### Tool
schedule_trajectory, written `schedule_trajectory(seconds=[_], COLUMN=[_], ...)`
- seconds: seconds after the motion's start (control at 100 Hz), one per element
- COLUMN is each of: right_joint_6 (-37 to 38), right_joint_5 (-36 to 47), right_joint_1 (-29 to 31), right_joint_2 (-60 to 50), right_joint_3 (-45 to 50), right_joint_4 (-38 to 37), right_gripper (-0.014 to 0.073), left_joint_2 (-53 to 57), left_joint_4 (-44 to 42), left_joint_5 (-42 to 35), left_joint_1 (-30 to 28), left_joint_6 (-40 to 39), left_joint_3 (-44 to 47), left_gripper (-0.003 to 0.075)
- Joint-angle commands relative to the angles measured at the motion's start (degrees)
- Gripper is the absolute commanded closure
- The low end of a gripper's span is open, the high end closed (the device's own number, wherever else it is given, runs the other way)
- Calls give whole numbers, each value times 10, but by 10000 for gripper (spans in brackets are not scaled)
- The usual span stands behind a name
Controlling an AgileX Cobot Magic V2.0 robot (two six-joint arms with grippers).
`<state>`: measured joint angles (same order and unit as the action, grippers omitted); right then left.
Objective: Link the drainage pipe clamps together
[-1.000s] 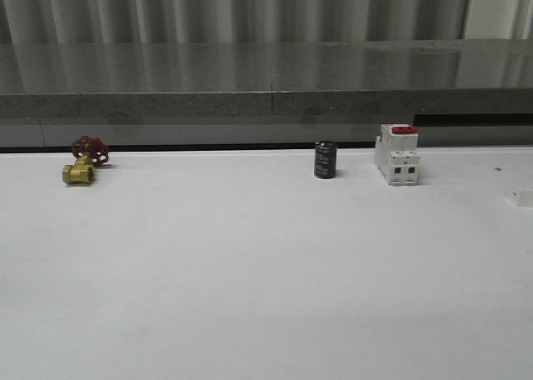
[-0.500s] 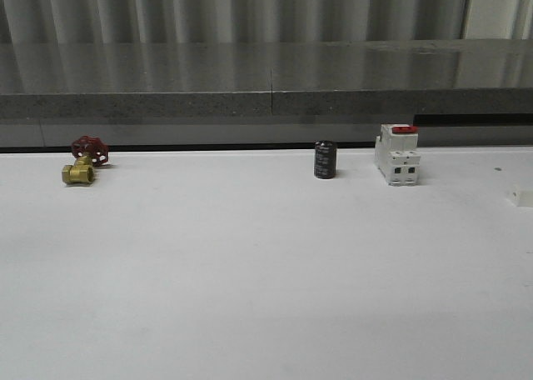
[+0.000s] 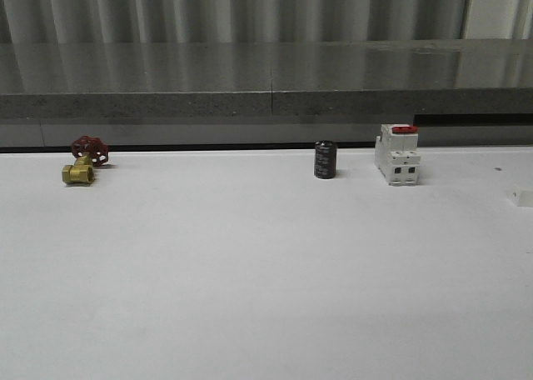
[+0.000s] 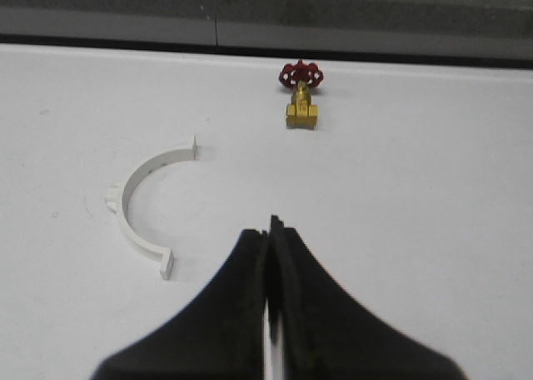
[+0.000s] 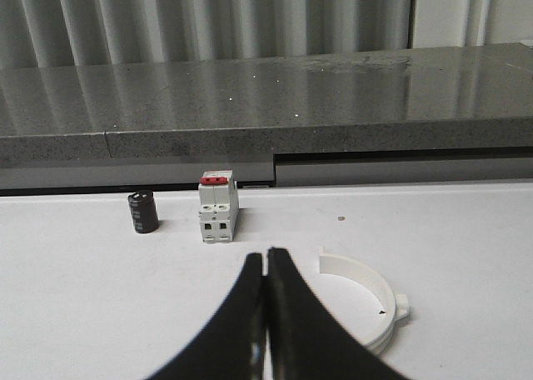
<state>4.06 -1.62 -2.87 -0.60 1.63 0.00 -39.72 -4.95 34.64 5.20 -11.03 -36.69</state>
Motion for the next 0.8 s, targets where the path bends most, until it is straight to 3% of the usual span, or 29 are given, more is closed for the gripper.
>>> schedule_trajectory(seconds=[0.0,0.11,0.18,0.35,0.42,0.58,0.79], right_joint_6=[-1,-1,-1,-1,-1,-1,-1], right_joint_5=[47,47,47,47,47,47,47], right_joint_1=[5,5,5,5,5,5,5], right_joint_2=[-11,-11,-11,-11,-11,-11,-11], right_joint_3=[-11,-11,-11,-11,-11,-11,-11], right_joint_4=[0,0,0,0,0,0,0], right_gripper=[659,659,659,659,659,659,659], left_joint_2=[-26,-47,-56,-61,-61,-69,-187], left_joint_4=[5,5,5,5,6,7,7], left_joint_5=[-31,-22,-16,-13,-15,-26,48], left_joint_1=[-1,-1,-1,-1,-1,-1,-34], left_joint_6=[-1,1,1,1,1,-4,-6], left_joint_3=[-21,-21,-21,-21,-21,-27,-121], left_gripper=[741,721,640,271,179,166,165])
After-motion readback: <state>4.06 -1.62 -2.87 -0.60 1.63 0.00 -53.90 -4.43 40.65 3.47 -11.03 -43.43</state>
